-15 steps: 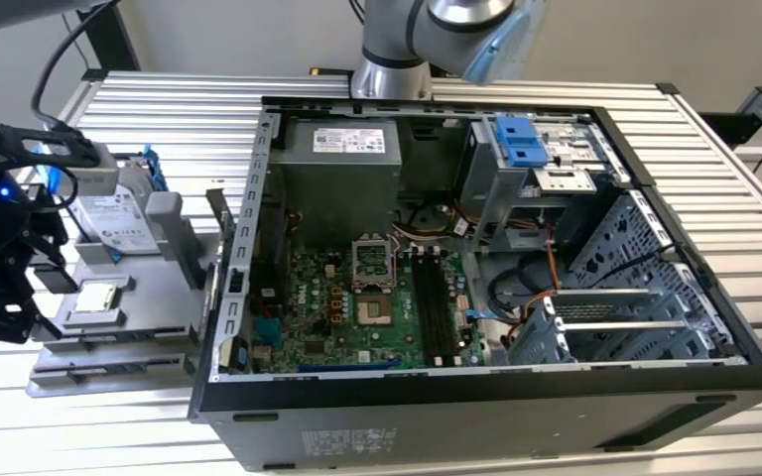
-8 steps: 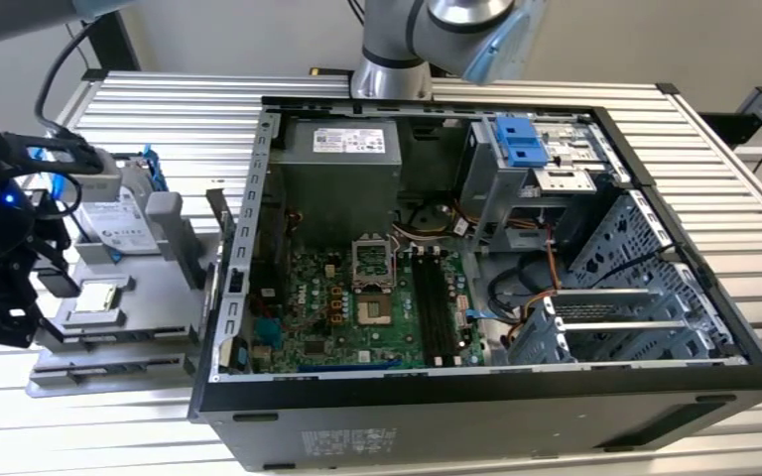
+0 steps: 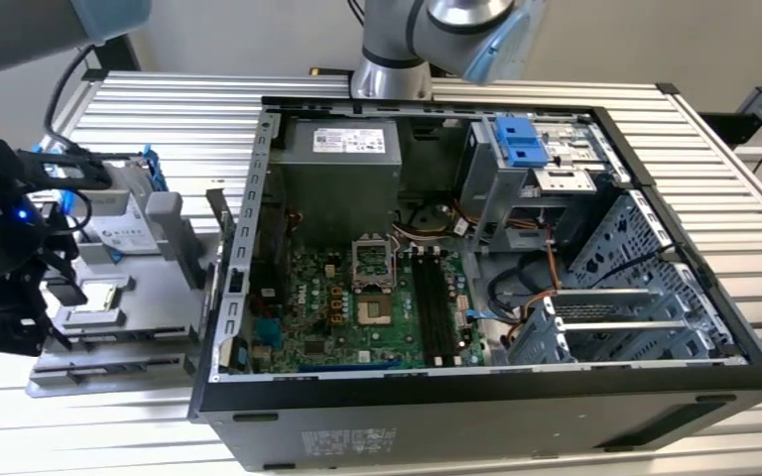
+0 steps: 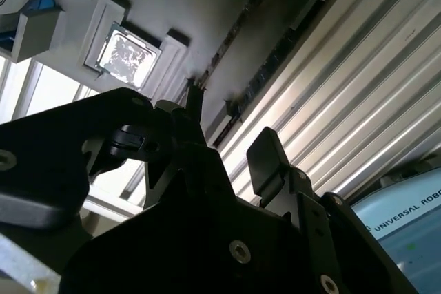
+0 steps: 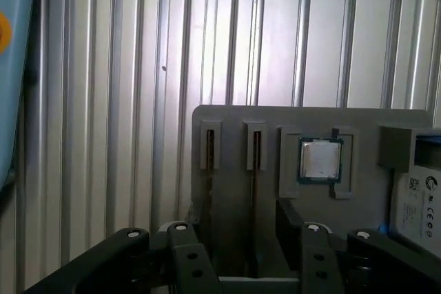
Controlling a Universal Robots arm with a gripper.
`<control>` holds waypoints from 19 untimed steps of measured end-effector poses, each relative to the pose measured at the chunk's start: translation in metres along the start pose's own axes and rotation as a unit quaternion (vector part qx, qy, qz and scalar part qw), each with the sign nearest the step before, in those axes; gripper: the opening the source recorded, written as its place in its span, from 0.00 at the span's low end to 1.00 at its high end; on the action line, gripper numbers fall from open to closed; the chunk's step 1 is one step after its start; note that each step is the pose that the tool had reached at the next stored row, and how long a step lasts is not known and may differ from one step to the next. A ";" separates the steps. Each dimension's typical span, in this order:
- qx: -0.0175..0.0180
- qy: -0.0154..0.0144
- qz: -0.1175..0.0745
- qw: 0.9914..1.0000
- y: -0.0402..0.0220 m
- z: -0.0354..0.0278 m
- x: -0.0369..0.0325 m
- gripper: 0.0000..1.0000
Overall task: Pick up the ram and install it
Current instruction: 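Pick up the ram and move it above insertion slot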
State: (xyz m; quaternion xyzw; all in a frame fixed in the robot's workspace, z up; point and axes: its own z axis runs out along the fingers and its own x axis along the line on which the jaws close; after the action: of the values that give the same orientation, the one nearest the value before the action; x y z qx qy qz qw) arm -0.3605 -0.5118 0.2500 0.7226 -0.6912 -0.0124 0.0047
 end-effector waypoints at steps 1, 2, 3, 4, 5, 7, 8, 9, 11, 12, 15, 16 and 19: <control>0.000 0.000 0.000 1.000 -0.0001 0.0018 0.0009 1.00; 0.000 0.000 0.000 1.000 -0.0002 0.0035 0.0021 1.00; 0.000 0.000 0.001 1.000 -0.0002 0.0053 0.0037 1.00; 0.000 0.000 0.001 1.000 -0.0003 0.0071 0.0055 1.00; 0.000 0.000 0.001 1.000 -0.0003 0.0090 0.0072 1.00; 0.000 0.000 0.001 1.000 -0.0005 0.0125 0.0109 1.00; 0.000 0.000 0.002 1.000 -0.0006 0.0144 0.0127 1.00; 0.000 0.000 0.002 1.000 -0.0007 0.0162 0.0141 1.00; 0.000 0.000 0.003 1.000 -0.0009 0.0199 0.0164 1.00; 0.000 0.000 0.003 1.000 -0.0010 0.0217 0.0175 1.00; 0.001 0.000 0.005 1.000 -0.0010 0.0271 0.0212 1.00; 0.001 0.000 0.006 1.000 -0.0011 0.0290 0.0218 1.00; 0.001 0.000 0.012 1.000 -0.0040 0.0344 0.0221 1.00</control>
State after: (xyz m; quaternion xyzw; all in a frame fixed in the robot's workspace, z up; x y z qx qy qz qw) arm -0.3563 -0.5333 0.2153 0.7140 -0.7001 -0.0118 0.0040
